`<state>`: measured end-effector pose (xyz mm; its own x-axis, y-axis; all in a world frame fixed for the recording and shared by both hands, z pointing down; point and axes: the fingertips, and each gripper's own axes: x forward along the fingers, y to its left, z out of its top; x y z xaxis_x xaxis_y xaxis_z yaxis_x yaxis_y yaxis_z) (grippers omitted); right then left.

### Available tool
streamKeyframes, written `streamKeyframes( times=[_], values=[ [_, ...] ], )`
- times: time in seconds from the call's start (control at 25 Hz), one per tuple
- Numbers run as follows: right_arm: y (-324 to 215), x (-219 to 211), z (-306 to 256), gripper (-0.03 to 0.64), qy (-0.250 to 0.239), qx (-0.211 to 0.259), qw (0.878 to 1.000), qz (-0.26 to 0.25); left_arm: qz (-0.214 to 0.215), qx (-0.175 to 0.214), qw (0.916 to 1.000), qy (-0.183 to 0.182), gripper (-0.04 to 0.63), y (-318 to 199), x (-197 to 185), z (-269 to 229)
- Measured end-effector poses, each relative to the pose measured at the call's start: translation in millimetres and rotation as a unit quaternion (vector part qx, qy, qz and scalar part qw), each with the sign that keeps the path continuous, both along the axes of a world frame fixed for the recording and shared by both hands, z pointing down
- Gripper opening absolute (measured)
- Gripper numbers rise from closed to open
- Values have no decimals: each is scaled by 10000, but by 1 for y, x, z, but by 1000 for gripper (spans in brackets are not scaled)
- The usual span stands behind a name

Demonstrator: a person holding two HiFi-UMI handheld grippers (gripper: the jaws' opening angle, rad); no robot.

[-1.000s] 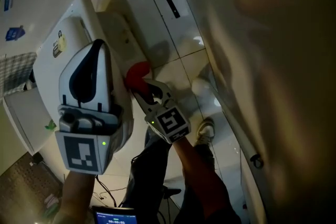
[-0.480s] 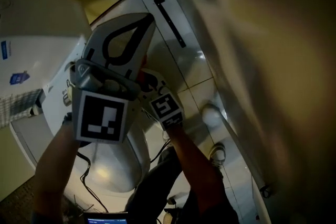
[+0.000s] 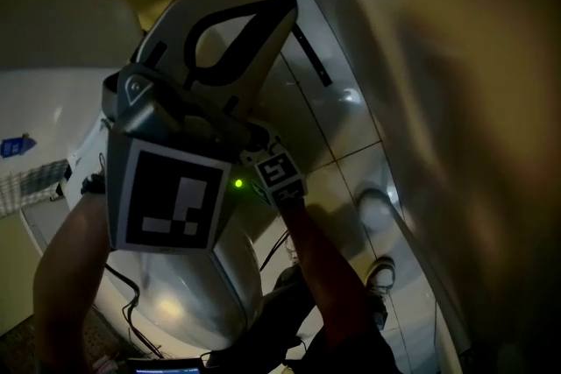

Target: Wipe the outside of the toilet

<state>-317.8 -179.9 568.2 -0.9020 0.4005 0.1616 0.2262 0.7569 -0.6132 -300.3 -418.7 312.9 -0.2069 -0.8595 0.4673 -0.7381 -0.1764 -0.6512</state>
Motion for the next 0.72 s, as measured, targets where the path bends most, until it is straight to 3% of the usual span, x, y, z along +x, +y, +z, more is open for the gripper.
streamKeyframes(
  times=[0.16, 0.44, 0.6, 0.72],
  values=[
    [16, 66, 16, 91, 354, 58, 9991, -207, -231, 198, 9995, -27, 11, 9, 15, -13],
    [23, 180, -13, 91, 676, 68, 9970, -371, -978, 502, 9936, 244, 11, 43, 64, -33],
    [14, 219, -54, 91, 579, 57, 9979, -279, -1465, 662, 9857, 511, 12, 65, 96, -42],
    [9, 232, -85, 91, 466, 72, 9986, -258, -1664, 548, 9829, 564, 12, 76, 113, -46]
  ],
)
